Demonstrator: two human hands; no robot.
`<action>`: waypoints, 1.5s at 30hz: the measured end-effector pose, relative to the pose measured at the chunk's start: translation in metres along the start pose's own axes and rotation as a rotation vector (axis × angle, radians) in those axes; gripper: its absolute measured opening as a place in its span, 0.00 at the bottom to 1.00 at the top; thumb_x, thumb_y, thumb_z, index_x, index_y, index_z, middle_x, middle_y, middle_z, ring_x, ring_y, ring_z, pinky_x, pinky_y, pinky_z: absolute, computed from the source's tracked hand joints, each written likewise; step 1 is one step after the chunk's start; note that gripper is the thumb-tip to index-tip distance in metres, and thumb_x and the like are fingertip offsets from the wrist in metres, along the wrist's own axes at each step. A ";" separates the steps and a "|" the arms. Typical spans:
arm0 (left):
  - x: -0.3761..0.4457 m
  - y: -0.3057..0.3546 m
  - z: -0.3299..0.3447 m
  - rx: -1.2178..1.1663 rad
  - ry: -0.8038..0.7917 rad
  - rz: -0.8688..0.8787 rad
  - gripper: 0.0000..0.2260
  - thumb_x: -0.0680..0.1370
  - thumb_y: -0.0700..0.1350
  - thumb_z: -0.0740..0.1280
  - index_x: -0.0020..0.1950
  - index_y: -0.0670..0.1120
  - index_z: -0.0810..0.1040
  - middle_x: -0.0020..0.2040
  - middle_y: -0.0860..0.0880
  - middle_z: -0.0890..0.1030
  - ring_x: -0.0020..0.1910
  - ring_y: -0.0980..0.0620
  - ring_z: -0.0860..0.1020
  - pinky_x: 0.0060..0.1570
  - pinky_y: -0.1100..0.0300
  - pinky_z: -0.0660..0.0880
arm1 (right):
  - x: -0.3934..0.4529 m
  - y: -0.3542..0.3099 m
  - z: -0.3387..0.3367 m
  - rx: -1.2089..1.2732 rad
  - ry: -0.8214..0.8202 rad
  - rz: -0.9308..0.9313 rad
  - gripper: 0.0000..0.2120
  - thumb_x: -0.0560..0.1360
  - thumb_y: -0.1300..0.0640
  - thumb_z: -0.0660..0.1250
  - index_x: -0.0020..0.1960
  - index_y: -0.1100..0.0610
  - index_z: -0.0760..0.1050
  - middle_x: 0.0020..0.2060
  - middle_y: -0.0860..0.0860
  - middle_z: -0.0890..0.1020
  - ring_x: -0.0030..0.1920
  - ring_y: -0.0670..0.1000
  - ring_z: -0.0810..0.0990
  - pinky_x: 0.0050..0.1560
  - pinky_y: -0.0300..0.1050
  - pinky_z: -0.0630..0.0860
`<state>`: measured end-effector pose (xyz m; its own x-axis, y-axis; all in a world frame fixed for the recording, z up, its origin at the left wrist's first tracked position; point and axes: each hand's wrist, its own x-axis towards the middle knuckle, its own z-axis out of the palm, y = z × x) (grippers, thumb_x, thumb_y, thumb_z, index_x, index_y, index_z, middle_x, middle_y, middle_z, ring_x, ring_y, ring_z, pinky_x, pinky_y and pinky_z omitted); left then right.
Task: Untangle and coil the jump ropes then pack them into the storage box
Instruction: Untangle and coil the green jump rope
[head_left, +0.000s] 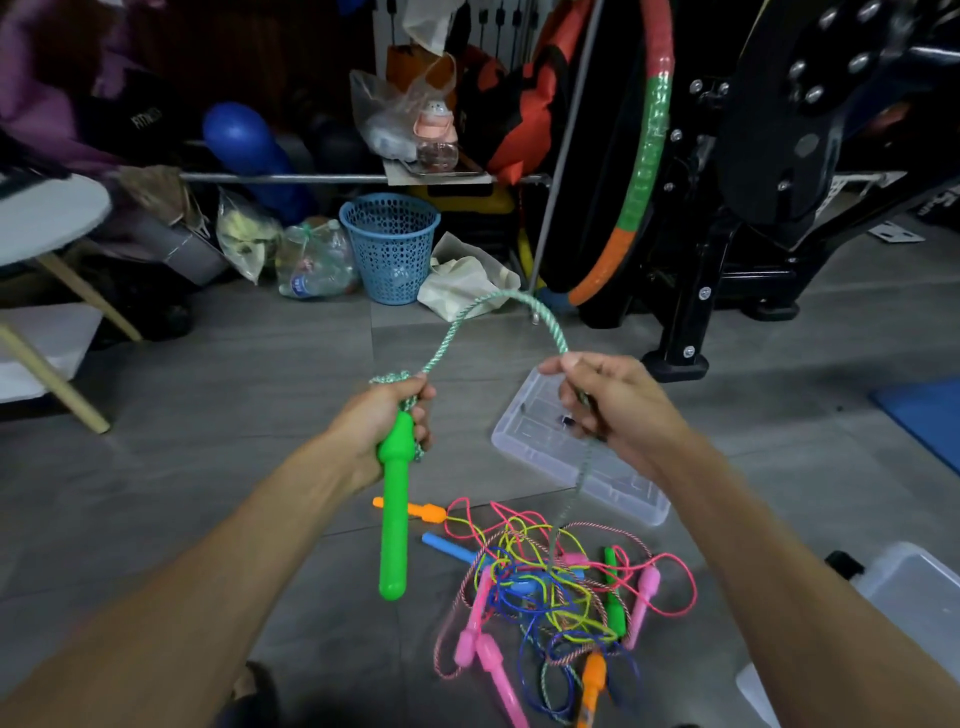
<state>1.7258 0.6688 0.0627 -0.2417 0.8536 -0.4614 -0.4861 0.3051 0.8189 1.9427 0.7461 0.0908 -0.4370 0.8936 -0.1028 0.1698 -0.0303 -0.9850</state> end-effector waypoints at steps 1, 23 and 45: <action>-0.003 -0.001 0.003 -0.018 -0.028 -0.027 0.12 0.81 0.46 0.59 0.38 0.44 0.71 0.22 0.51 0.68 0.18 0.55 0.66 0.32 0.60 0.68 | 0.001 0.006 0.000 -0.201 0.069 -0.010 0.10 0.79 0.59 0.61 0.43 0.60 0.78 0.27 0.50 0.73 0.24 0.47 0.66 0.27 0.40 0.68; 0.003 -0.026 0.032 0.216 -0.180 0.217 0.07 0.79 0.32 0.59 0.56 0.35 0.73 0.61 0.42 0.80 0.52 0.48 0.81 0.54 0.54 0.78 | -0.028 -0.008 0.028 -0.172 -0.441 -0.029 0.02 0.73 0.67 0.68 0.44 0.63 0.79 0.28 0.48 0.81 0.26 0.47 0.69 0.28 0.36 0.66; -0.015 -0.017 0.020 0.059 -0.905 -0.103 0.16 0.71 0.47 0.72 0.56 0.42 0.80 0.24 0.52 0.68 0.21 0.56 0.67 0.25 0.63 0.62 | -0.011 0.010 0.001 -0.153 -0.064 -0.131 0.06 0.71 0.62 0.72 0.42 0.61 0.76 0.33 0.53 0.78 0.31 0.44 0.74 0.34 0.36 0.72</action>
<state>1.7542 0.6594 0.0626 0.5636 0.8188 -0.1096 -0.4190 0.3977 0.8162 1.9487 0.7355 0.0825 -0.5184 0.8551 0.0110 0.2378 0.1565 -0.9586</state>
